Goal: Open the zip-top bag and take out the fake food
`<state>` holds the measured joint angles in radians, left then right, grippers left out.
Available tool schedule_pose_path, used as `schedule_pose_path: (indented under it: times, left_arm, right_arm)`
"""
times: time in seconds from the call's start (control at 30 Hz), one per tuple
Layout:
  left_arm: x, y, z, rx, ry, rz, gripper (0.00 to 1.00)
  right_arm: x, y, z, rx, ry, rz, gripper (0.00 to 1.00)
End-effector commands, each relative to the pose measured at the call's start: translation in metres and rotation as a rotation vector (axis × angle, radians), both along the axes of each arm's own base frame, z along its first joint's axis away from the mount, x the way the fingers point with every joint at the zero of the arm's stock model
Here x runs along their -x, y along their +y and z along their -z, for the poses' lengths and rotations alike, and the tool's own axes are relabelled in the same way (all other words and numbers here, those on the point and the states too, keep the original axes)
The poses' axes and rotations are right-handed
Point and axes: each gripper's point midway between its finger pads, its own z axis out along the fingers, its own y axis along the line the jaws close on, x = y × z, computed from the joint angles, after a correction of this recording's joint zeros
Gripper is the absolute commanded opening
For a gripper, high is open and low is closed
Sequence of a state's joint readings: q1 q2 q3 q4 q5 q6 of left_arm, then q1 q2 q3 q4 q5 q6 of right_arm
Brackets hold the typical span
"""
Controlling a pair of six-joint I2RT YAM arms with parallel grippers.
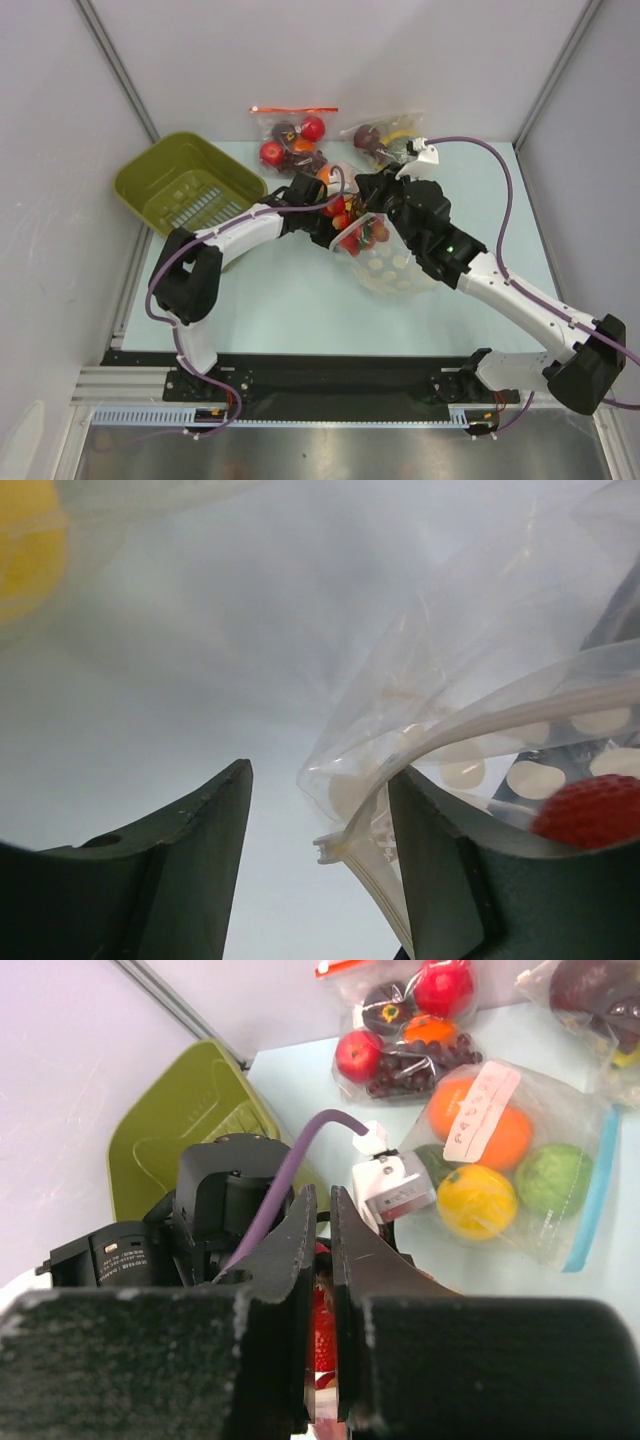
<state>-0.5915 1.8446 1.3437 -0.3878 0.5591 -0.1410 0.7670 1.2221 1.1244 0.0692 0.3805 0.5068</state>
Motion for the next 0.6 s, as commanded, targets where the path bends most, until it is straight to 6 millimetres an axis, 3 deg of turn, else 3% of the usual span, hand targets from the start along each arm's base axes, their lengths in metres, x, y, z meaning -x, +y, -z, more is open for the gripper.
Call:
schedule_pose_path:
  times: [0.0, 0.13, 0.2, 0.23, 0.37, 0.57]
  left_arm:
    - [-0.017, -0.008, -0.038, 0.116, -0.077, 0.007, 0.63]
    - [-0.029, 0.010, -0.082, 0.154, -0.184, -0.043, 0.78]
    - [-0.037, 0.027, -0.089, 0.161, -0.207, -0.095, 0.86]
    - [-0.035, 0.034, -0.087, 0.161, -0.201, -0.109, 0.98]
    - [-0.036, 0.059, -0.114, 0.161, -0.297, -0.162, 1.00]
    - [-0.019, 0.066, -0.143, 0.201, -0.353, -0.156, 1.00]
  right_arm:
    - [0.005, -0.011, -0.073, -0.186, -0.136, 0.012, 0.00]
    - [0.005, -0.014, -0.062, -0.160, -0.112, 0.025, 0.00]
    - [0.005, -0.015, -0.061, -0.156, -0.112, 0.027, 0.00]
    - [0.005, -0.015, -0.061, -0.153, -0.113, 0.027, 0.00]
    - [0.003, -0.016, -0.057, -0.126, -0.108, 0.030, 0.00]
    - [0.002, -0.016, -0.047, -0.096, -0.082, 0.036, 0.00]
